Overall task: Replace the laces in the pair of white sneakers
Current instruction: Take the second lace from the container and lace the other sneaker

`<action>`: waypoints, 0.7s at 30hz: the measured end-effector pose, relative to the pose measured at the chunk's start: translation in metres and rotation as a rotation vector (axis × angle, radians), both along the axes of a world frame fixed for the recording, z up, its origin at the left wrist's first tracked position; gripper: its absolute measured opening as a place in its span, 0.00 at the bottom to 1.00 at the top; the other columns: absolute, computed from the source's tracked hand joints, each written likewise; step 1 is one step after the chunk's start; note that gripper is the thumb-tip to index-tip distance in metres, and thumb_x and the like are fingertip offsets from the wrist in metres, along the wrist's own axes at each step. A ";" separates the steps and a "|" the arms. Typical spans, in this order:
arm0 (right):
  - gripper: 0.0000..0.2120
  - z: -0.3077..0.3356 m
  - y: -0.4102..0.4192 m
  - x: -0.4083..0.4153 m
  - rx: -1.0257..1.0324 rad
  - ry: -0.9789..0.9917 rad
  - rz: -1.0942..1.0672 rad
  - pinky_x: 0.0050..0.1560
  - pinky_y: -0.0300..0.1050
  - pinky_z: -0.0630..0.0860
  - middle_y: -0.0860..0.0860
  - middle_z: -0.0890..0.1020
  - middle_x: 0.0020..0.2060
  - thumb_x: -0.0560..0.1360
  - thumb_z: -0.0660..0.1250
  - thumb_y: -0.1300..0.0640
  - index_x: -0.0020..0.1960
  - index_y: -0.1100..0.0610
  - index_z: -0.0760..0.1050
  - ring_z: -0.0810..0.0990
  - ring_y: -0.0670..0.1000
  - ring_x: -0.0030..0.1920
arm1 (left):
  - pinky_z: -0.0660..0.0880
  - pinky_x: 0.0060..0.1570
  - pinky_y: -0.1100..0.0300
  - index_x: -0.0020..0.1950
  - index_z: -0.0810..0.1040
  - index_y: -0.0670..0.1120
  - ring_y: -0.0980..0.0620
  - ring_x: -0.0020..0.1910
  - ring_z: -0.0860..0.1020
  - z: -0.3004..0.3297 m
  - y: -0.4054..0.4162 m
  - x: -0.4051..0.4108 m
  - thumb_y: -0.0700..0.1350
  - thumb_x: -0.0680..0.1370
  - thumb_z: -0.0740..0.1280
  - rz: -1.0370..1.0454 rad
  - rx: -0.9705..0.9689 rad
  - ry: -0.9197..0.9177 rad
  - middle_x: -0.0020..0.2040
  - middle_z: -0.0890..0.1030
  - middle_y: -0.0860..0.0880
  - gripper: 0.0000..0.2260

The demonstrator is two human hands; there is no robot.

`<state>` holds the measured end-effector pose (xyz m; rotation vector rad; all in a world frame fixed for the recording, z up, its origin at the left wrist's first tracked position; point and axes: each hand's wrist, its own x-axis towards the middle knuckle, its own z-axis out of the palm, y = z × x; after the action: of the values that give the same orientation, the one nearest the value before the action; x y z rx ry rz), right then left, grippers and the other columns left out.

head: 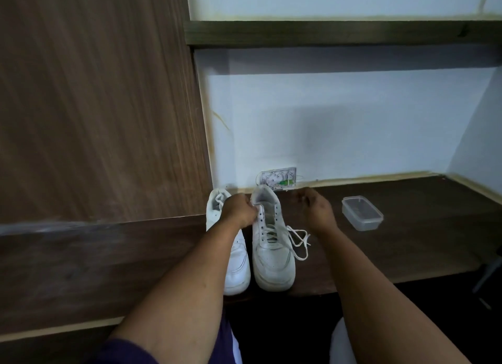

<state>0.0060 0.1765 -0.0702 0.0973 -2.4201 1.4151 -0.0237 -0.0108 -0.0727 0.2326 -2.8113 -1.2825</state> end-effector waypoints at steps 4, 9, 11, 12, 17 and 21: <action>0.07 0.000 -0.002 -0.009 -0.106 -0.099 0.017 0.38 0.39 0.69 0.53 0.82 0.42 0.79 0.57 0.65 0.55 0.56 0.66 0.77 0.50 0.40 | 0.79 0.51 0.51 0.46 0.78 0.45 0.46 0.47 0.83 0.004 0.004 0.008 0.52 0.74 0.67 -0.078 -0.162 0.034 0.45 0.84 0.46 0.11; 0.06 -0.005 0.002 -0.019 -0.145 -0.154 -0.034 0.37 0.40 0.71 0.54 0.84 0.45 0.77 0.60 0.62 0.45 0.52 0.71 0.74 0.45 0.32 | 0.80 0.49 0.50 0.43 0.75 0.44 0.47 0.40 0.84 0.009 0.001 0.009 0.52 0.77 0.67 -0.139 -0.159 0.053 0.40 0.84 0.45 0.12; 0.04 -0.008 0.003 -0.020 -0.173 -0.182 -0.025 0.33 0.34 0.71 0.53 0.85 0.43 0.78 0.62 0.61 0.46 0.55 0.75 0.75 0.40 0.28 | 0.82 0.48 0.50 0.43 0.75 0.44 0.47 0.37 0.85 0.010 -0.002 0.007 0.49 0.77 0.70 -0.106 0.093 -0.010 0.39 0.84 0.44 0.10; 0.03 -0.008 0.003 -0.021 -0.160 -0.183 -0.023 0.33 0.33 0.72 0.52 0.84 0.42 0.78 0.64 0.61 0.47 0.56 0.76 0.76 0.39 0.29 | 0.82 0.48 0.50 0.44 0.74 0.43 0.46 0.38 0.85 0.009 -0.004 0.007 0.46 0.77 0.70 -0.081 0.204 -0.032 0.40 0.83 0.43 0.09; 0.01 -0.011 -0.003 -0.020 0.008 -0.184 -0.022 0.44 0.40 0.76 0.48 0.82 0.38 0.73 0.70 0.55 0.44 0.52 0.80 0.80 0.47 0.39 | 0.81 0.50 0.47 0.38 0.74 0.42 0.46 0.43 0.81 0.001 -0.002 0.016 0.28 0.75 0.63 -0.094 0.343 -0.108 0.41 0.80 0.44 0.11; 0.06 -0.007 -0.013 -0.013 -0.158 -0.184 -0.062 0.27 0.34 0.74 0.52 0.80 0.37 0.75 0.63 0.65 0.48 0.57 0.75 0.79 0.45 0.29 | 0.81 0.50 0.43 0.34 0.74 0.46 0.41 0.49 0.82 -0.002 0.003 0.015 0.32 0.73 0.64 -0.056 0.205 -0.055 0.41 0.81 0.43 0.11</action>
<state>-0.0066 0.1630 -0.0768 -0.1504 -2.4192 1.6450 -0.0085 -0.0079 -0.0751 0.1999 -2.7484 -1.6029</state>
